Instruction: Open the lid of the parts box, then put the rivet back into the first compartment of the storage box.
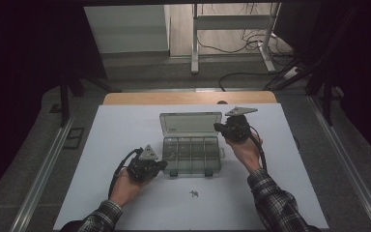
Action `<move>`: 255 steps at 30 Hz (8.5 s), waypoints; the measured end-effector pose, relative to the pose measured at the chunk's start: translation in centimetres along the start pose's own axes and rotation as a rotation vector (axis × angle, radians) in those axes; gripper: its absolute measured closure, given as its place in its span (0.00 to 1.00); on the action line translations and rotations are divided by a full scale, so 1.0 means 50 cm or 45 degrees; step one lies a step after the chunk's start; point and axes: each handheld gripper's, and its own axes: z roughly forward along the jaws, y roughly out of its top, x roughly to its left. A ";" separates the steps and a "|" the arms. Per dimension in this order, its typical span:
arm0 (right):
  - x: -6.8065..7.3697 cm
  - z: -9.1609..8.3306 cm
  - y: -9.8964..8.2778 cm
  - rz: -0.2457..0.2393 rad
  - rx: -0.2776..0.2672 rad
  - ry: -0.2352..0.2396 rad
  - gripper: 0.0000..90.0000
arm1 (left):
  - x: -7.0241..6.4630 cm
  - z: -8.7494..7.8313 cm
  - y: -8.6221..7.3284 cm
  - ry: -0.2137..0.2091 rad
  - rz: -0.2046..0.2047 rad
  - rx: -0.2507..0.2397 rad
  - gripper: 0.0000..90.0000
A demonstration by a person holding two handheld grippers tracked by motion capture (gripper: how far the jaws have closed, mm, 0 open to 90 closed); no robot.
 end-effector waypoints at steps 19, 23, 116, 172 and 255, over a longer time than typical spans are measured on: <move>-0.021 0.027 -0.004 0.055 0.009 -0.012 0.99 | -0.001 0.001 0.001 0.006 0.012 0.003 0.97; -0.025 0.034 -0.005 0.061 0.019 -0.014 0.99 | -0.002 0.001 0.001 0.011 0.011 0.003 0.98; 0.057 -0.076 -0.021 -0.093 0.035 -0.010 0.16 | -0.006 -0.083 0.003 0.048 -0.086 -0.057 0.10; 0.074 -0.249 -0.163 -0.047 0.014 -0.039 0.00 | -0.016 -0.181 -0.079 0.137 -0.116 -0.124 0.00; 0.052 -0.306 -0.272 0.025 0.101 -0.118 0.00 | -0.038 -0.129 -0.058 0.046 -0.086 -0.014 0.00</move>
